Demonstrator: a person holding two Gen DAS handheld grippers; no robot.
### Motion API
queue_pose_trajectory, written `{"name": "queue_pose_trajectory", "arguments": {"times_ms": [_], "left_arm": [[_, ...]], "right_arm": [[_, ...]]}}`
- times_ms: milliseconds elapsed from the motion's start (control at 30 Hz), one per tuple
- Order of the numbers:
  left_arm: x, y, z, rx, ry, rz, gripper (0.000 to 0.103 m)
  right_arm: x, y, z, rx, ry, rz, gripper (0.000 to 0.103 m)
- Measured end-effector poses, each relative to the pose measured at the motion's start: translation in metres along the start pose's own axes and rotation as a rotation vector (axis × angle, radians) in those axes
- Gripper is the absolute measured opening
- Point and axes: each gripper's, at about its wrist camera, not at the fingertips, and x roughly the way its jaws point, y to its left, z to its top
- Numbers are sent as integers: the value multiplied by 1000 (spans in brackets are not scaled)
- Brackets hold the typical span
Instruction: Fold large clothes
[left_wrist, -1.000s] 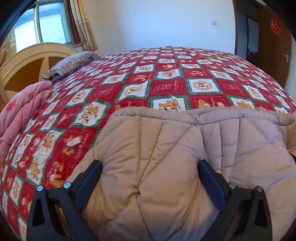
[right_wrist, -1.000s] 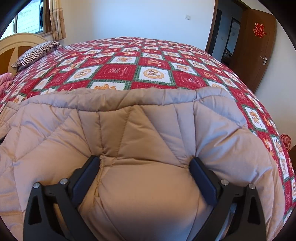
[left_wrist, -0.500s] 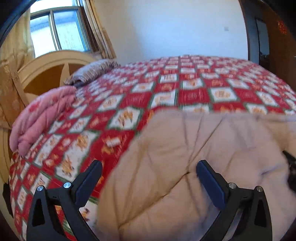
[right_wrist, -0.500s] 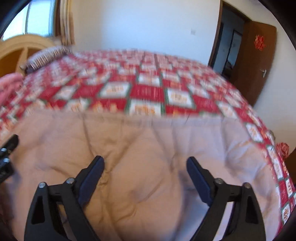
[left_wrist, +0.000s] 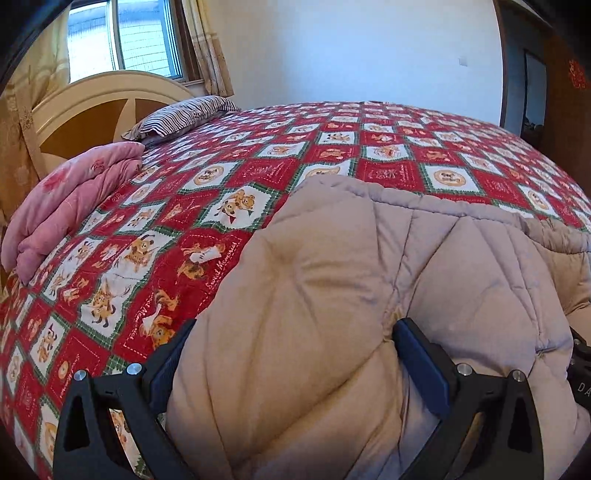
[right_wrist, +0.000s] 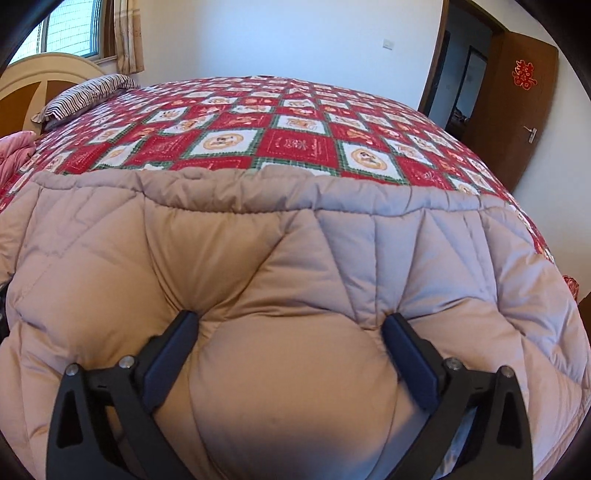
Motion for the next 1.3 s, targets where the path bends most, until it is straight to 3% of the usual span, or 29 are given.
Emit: {"name": "queue_pose_trajectory", "arguments": {"times_ms": [67, 133, 200, 300, 400, 467, 700, 800, 933, 1100, 1200, 1267, 1300], "left_arm": [[-9, 3, 2, 16, 20, 2, 102], [-33, 11, -3, 10, -9, -22, 102], [-57, 18, -14, 23, -54, -48, 102], [-70, 22, -39, 44, -67, -23, 102], [-57, 25, -58, 20, -33, -16, 102], [-56, 29, -62, -19, -38, -33, 102], [-51, 28, -62, -28, -14, -42, 102], [-74, 42, -70, -85, -16, -47, 102], [-115, 70, -98, -133, -71, -26, 102], [-105, 90, -131, -229, 25, -108, 102], [-107, 85, -129, -248, 8, -161, 100], [-110, 78, -126, -249, 0, -219, 80], [-108, 76, -123, -258, 17, -248, 80]], "right_arm": [[-4, -3, 1, 5, 3, 15, 103], [-20, -7, -2, 5, -8, 25, 97], [-46, -12, -10, 10, -51, 41, 97], [-82, -20, -38, 19, -108, 9, 99], [-79, -20, -63, 37, -62, 13, 101], [-73, -12, -76, 6, -95, -16, 102], [-57, -9, -69, -12, -45, -21, 103], [-63, -11, -69, -14, -43, -20, 103], [-104, -16, -86, 14, -67, 7, 103], [-112, 1, -127, -84, -113, -58, 103], [-102, 0, -125, -77, -92, -56, 103], [-99, 0, -122, -85, -82, -55, 103], [-98, -1, -121, -83, -82, -51, 103]]}}
